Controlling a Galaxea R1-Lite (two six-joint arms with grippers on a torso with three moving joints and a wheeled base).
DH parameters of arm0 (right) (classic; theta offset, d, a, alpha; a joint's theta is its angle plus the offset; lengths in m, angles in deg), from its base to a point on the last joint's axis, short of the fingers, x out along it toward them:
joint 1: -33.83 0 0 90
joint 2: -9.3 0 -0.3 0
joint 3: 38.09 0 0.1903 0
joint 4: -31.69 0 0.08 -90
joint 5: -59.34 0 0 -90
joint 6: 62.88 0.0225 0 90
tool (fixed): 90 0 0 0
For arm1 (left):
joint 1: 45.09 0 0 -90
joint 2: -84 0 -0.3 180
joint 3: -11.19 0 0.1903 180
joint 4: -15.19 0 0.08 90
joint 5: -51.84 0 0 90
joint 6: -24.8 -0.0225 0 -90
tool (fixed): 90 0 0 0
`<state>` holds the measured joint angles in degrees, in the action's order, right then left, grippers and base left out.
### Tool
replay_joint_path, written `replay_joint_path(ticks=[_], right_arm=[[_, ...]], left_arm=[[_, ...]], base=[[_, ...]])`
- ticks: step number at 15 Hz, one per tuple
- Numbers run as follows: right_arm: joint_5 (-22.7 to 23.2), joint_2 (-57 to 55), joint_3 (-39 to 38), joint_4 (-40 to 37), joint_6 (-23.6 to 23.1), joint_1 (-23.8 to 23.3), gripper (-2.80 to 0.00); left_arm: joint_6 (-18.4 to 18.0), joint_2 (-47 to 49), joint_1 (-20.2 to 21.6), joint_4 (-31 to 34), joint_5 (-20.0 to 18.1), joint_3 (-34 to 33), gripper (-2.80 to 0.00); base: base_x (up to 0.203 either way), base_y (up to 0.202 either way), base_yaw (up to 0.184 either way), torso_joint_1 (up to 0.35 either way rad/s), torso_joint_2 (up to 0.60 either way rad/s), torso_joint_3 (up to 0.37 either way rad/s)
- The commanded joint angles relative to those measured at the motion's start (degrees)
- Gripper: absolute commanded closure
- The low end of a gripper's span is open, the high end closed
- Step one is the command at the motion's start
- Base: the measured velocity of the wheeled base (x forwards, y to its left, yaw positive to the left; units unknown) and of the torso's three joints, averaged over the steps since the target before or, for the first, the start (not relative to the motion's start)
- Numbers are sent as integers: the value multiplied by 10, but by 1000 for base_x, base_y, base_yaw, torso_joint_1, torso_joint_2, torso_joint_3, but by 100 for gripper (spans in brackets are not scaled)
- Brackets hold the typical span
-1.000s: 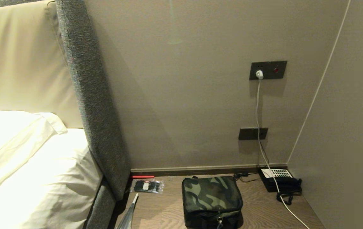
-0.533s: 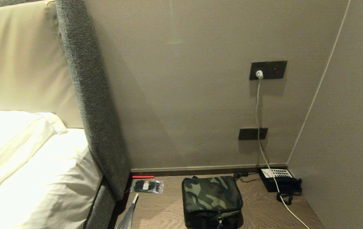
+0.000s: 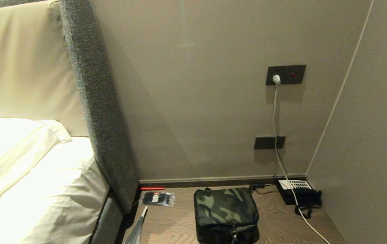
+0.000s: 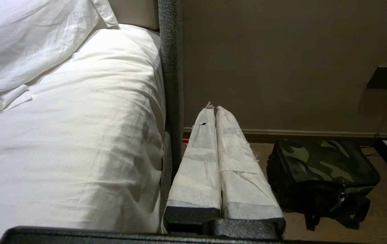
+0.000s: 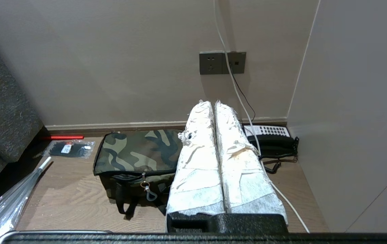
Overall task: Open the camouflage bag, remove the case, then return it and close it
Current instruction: Open the top of the storage box
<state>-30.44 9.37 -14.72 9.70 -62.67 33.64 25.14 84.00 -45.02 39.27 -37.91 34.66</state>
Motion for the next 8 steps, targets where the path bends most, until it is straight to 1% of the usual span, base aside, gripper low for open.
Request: replay_joint_path(ticks=[1, 8], right_arm=[[0, 7, -8, 0, 0, 0, 0], [0, 7, -8, 0, 0, 0, 0]], left_arm=[[-1, 0, 0, 1, -1, 0, 0], [-1, 0, 0, 0, 0, 0, 0]], base=[[0, 0, 0, 0, 0, 0], [0, 0, 0, 0, 0, 0]])
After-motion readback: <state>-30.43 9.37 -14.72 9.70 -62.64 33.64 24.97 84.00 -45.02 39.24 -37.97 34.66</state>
